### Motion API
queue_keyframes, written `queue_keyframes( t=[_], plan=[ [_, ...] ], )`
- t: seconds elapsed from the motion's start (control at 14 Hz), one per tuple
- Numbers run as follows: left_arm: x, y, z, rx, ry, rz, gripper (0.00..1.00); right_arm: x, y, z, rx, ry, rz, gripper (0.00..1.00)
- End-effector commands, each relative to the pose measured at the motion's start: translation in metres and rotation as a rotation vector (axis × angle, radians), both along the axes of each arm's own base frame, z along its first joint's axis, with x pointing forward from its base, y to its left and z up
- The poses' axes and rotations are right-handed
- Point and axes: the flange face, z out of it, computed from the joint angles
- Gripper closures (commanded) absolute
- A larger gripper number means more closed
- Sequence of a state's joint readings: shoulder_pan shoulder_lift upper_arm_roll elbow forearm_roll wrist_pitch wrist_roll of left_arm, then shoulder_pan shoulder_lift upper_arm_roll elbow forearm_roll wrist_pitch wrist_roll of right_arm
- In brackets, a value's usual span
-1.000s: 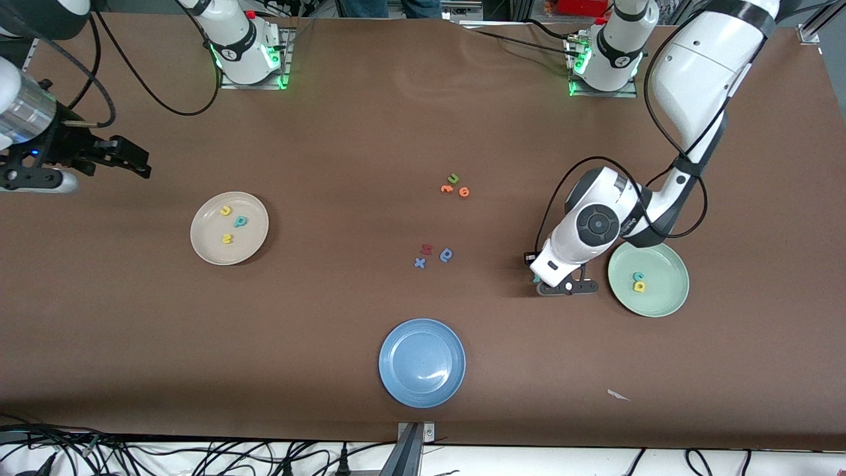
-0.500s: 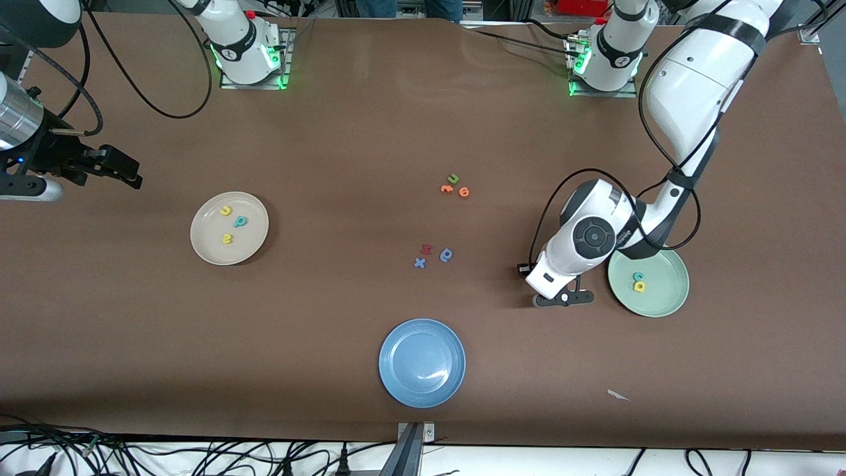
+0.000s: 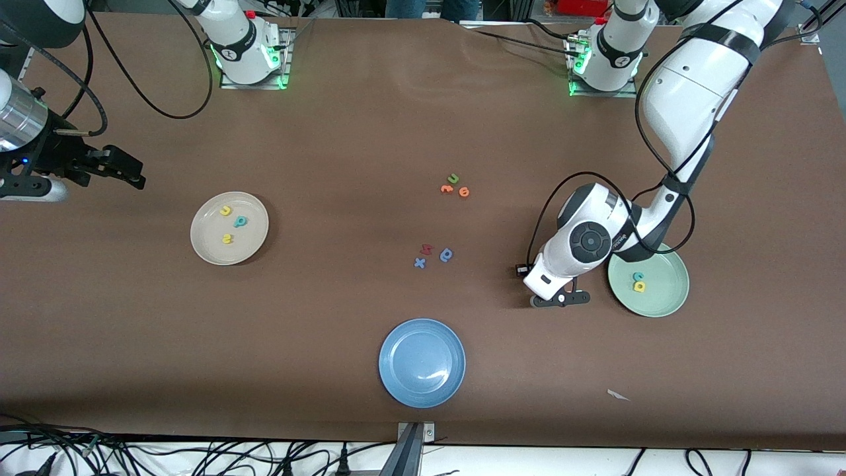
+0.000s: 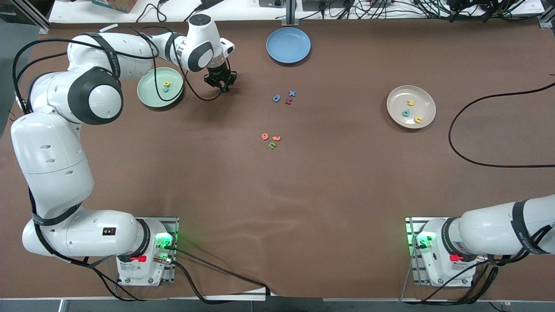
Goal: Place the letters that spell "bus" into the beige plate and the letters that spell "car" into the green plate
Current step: 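Carry the teal r to the green plate and open the left gripper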
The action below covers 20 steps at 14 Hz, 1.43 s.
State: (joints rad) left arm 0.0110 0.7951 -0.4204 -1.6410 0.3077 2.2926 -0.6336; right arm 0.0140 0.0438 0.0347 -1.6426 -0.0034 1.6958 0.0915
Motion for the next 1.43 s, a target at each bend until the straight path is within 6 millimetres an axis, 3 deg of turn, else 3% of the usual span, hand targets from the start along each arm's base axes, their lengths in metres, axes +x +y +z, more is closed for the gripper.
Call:
queue_keyframes(
  t=[0.0,0.36,0.5,1.0,1.21,1.29,1.36],
  plan=[
    [0.005,-0.003,0.000,0.015,-0.003,-0.016,0.85,0.003,0.004,0.006,0.020,-0.007,0.012,0.00],
    [0.016,0.000,0.015,0.010,-0.031,-0.031,0.91,0.003,0.004,0.006,0.020,-0.007,0.015,0.00],
    [0.021,0.019,0.024,0.022,-0.024,-0.072,0.92,0.003,0.004,0.006,0.020,-0.007,0.018,0.00],
    [0.037,0.155,0.065,0.053,0.088,-0.331,0.93,0.003,0.005,0.006,0.020,-0.007,0.022,0.00],
    [0.035,0.198,0.063,0.058,0.130,-0.421,0.90,0.003,-0.002,0.007,0.018,-0.005,0.013,0.00],
    [0.035,0.206,0.061,0.100,0.141,-0.465,0.77,0.002,-0.003,0.006,0.017,-0.002,0.012,0.00],
    [0.034,0.214,0.060,0.137,0.154,-0.501,0.33,0.001,-0.007,0.005,0.015,0.008,0.004,0.00]
  ],
)
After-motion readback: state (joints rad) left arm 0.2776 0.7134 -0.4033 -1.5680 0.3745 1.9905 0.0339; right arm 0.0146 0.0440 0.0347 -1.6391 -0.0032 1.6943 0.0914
